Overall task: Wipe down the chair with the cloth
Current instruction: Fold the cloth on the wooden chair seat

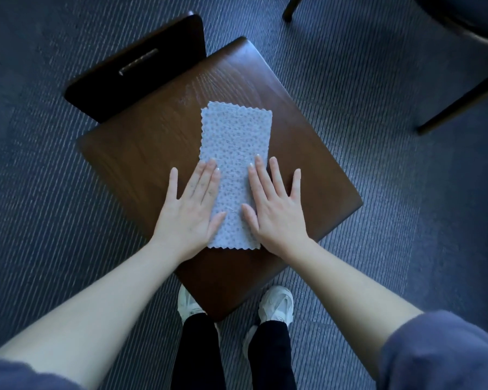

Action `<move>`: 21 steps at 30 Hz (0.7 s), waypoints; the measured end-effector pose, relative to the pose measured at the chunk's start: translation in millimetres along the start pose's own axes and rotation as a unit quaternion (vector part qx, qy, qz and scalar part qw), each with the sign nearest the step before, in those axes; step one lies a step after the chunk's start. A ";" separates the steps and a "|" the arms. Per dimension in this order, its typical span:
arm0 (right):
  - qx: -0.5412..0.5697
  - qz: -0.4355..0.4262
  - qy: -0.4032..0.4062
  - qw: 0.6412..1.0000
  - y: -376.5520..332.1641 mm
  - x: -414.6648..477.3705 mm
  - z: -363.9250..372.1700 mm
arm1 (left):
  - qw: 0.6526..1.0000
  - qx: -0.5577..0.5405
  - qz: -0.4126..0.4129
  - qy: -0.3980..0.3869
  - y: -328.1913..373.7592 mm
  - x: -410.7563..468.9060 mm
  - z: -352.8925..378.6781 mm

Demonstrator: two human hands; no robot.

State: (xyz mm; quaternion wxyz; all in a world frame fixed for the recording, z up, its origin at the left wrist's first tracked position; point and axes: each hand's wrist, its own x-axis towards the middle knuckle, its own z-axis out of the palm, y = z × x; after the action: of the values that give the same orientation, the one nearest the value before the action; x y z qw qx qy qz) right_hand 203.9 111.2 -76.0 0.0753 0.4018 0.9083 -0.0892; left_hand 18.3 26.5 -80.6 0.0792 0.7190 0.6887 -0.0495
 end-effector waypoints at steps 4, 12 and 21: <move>0.005 -0.046 0.007 0.999 -8.7 -32.3 5.8 | 1.000 -0.008 0.023 0.015 -2.8 -25.6 0.0; 0.009 -0.048 -0.019 0.999 -10.5 -49.8 11.3 | 0.998 0.024 0.049 -0.042 -5.0 -43.9 -2.4; 0.048 -0.123 0.005 0.991 0.8 -65.9 1.9 | 0.994 -0.020 0.081 -0.074 2.9 -43.3 20.7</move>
State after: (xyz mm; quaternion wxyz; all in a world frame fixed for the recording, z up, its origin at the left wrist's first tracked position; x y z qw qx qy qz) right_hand 248.5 64.2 -64.2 0.0403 0.2901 0.9460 -0.1391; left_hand 20.0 -19.9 -93.0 0.1481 0.7651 0.6212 -0.0825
